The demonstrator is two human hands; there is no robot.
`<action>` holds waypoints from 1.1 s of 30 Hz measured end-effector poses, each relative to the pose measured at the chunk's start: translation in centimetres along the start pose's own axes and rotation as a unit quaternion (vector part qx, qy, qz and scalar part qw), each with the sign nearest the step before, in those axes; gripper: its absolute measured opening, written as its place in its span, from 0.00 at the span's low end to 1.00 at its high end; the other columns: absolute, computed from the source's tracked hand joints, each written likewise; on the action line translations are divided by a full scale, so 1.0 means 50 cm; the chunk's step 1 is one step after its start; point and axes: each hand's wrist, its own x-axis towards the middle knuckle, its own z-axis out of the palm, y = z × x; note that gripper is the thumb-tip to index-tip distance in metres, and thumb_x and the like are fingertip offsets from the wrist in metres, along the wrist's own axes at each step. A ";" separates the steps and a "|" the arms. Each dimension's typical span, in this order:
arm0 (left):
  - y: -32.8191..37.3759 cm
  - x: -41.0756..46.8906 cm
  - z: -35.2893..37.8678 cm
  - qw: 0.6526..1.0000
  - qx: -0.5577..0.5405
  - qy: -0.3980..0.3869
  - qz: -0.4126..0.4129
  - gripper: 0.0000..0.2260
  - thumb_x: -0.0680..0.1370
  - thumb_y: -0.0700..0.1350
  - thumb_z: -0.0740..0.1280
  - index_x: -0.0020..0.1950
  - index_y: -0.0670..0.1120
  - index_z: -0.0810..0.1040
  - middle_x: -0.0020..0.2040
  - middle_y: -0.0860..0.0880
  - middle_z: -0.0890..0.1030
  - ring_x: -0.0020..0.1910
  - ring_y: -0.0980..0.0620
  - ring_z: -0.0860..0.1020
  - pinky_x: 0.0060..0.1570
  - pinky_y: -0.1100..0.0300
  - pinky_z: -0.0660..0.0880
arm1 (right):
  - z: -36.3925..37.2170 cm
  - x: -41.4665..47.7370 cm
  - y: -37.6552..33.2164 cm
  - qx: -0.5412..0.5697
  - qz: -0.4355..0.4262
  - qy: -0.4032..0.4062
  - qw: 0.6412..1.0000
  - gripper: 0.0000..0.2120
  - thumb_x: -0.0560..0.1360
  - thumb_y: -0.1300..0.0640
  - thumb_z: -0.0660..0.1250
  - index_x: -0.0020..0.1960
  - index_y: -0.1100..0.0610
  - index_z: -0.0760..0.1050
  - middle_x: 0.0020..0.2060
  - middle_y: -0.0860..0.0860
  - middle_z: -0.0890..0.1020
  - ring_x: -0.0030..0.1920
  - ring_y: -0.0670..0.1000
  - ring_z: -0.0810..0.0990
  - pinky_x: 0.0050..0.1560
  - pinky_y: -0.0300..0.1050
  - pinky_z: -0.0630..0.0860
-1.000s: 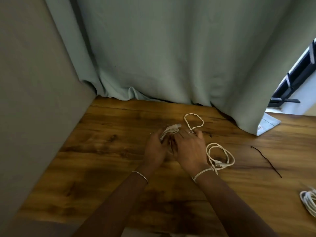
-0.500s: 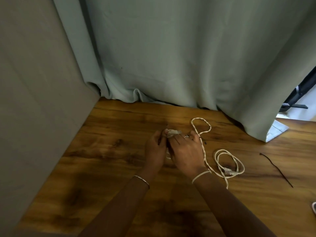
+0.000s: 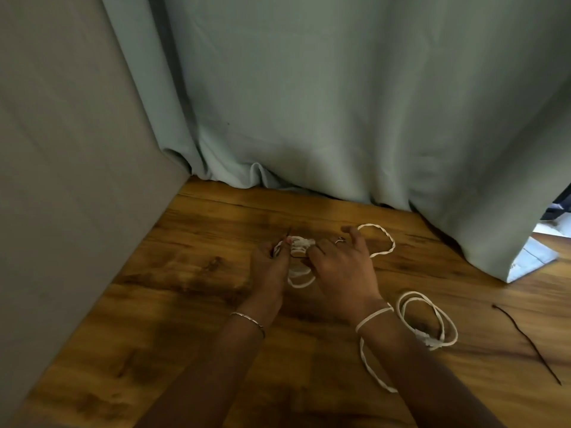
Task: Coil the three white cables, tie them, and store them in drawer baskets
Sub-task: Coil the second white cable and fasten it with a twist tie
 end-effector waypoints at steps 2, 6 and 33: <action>-0.003 0.018 -0.010 1.000 0.009 0.021 -0.006 0.10 0.75 0.48 0.71 0.50 0.43 0.82 0.47 0.43 0.84 0.46 0.46 0.82 0.48 0.52 0.80 | -0.003 0.010 0.016 0.002 -0.003 -0.003 1.000 0.04 0.65 0.56 0.73 0.39 0.52 0.78 0.34 0.48 0.81 0.33 0.51 0.80 0.60 0.55 0.70; -0.005 0.045 -0.021 0.999 -0.004 0.053 0.005 0.03 0.75 0.44 0.70 0.48 0.46 0.80 0.45 0.46 0.83 0.48 0.45 0.81 0.50 0.52 0.79 | 0.013 0.022 0.047 0.083 0.048 -0.033 0.995 0.04 0.70 0.56 0.72 0.45 0.50 0.81 0.40 0.48 0.81 0.37 0.51 0.81 0.49 0.49 0.71; 0.010 -0.004 0.020 0.996 -0.029 0.007 0.084 0.01 0.75 0.43 0.70 0.46 0.48 0.80 0.44 0.48 0.84 0.46 0.50 0.82 0.46 0.58 0.79 | 0.052 0.074 0.001 0.570 0.372 0.004 0.733 0.08 0.73 0.63 0.70 0.49 0.52 0.76 0.43 0.51 0.84 0.44 0.48 0.83 0.47 0.45 0.81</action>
